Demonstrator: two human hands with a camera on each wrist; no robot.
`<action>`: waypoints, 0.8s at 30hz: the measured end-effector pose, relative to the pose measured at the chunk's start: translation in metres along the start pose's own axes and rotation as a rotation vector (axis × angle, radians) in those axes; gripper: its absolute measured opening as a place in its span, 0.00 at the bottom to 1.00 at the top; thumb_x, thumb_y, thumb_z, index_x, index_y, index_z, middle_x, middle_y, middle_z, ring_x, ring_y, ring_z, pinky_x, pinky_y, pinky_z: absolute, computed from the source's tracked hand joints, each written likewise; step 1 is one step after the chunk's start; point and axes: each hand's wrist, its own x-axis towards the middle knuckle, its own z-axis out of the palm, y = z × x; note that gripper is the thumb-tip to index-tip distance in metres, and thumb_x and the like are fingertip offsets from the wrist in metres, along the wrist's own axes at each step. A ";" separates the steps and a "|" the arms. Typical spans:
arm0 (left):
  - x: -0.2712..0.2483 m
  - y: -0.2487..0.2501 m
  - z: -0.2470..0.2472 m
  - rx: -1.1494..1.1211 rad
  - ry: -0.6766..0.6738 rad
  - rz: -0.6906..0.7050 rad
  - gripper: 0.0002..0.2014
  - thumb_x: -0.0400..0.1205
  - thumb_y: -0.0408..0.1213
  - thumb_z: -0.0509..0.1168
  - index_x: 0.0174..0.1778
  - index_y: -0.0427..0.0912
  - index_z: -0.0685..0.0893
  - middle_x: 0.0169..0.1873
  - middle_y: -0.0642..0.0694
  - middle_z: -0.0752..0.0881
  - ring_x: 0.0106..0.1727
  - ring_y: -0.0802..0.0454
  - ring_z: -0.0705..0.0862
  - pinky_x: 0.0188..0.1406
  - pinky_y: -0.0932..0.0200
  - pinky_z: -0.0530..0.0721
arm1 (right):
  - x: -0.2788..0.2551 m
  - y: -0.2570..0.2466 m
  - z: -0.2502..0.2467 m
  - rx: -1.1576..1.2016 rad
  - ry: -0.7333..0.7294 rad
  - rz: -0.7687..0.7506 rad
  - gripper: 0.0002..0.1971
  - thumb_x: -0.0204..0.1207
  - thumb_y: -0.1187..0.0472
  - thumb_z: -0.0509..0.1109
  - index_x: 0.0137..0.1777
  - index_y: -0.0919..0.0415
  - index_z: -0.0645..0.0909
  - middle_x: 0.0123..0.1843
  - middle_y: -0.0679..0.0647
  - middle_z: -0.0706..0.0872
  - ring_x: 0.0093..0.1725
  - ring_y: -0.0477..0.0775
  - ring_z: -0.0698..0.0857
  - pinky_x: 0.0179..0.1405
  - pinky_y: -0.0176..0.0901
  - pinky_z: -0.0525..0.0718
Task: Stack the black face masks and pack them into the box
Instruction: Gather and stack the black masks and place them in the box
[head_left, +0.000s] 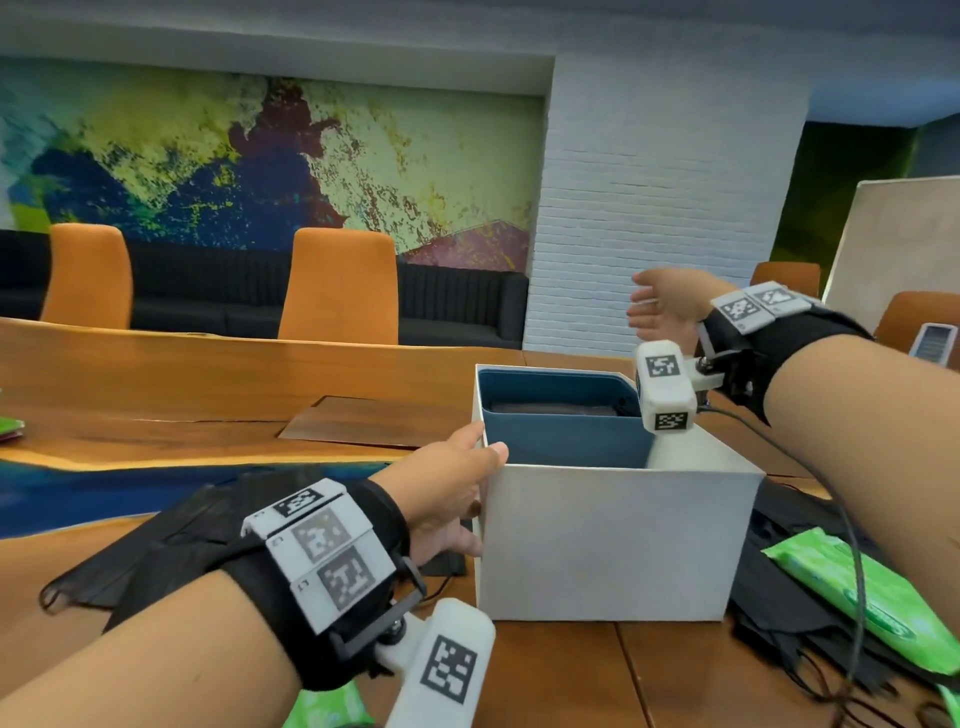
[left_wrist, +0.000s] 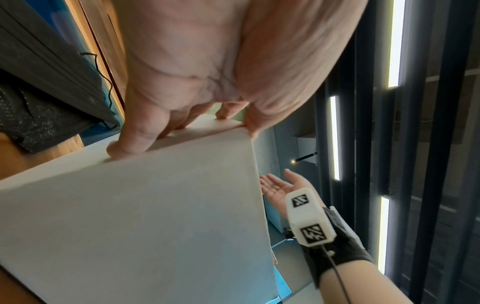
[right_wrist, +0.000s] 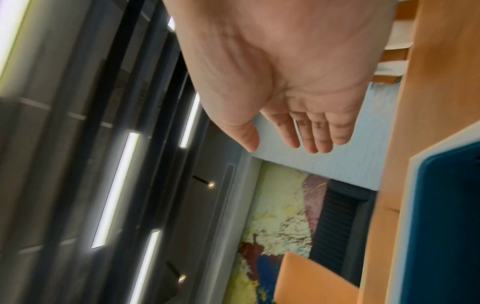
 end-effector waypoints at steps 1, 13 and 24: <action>-0.002 0.001 0.001 0.004 0.012 -0.001 0.28 0.87 0.41 0.57 0.82 0.60 0.56 0.79 0.42 0.64 0.77 0.36 0.66 0.69 0.24 0.69 | -0.011 -0.007 0.001 0.018 -0.028 -0.036 0.12 0.84 0.53 0.61 0.48 0.64 0.74 0.41 0.55 0.77 0.37 0.50 0.77 0.42 0.42 0.77; -0.085 0.005 -0.037 0.271 0.199 -0.052 0.27 0.85 0.56 0.54 0.74 0.42 0.72 0.73 0.38 0.73 0.75 0.42 0.71 0.70 0.43 0.70 | -0.172 -0.005 0.027 -0.040 -0.364 -0.189 0.12 0.84 0.53 0.61 0.52 0.62 0.81 0.50 0.56 0.84 0.55 0.54 0.83 0.59 0.47 0.82; -0.146 -0.028 -0.102 0.278 0.471 -0.272 0.30 0.84 0.53 0.59 0.79 0.40 0.66 0.73 0.34 0.69 0.74 0.37 0.69 0.65 0.40 0.72 | -0.240 0.103 0.115 -0.107 -0.724 0.318 0.22 0.81 0.49 0.64 0.67 0.65 0.74 0.56 0.60 0.80 0.60 0.57 0.78 0.68 0.55 0.75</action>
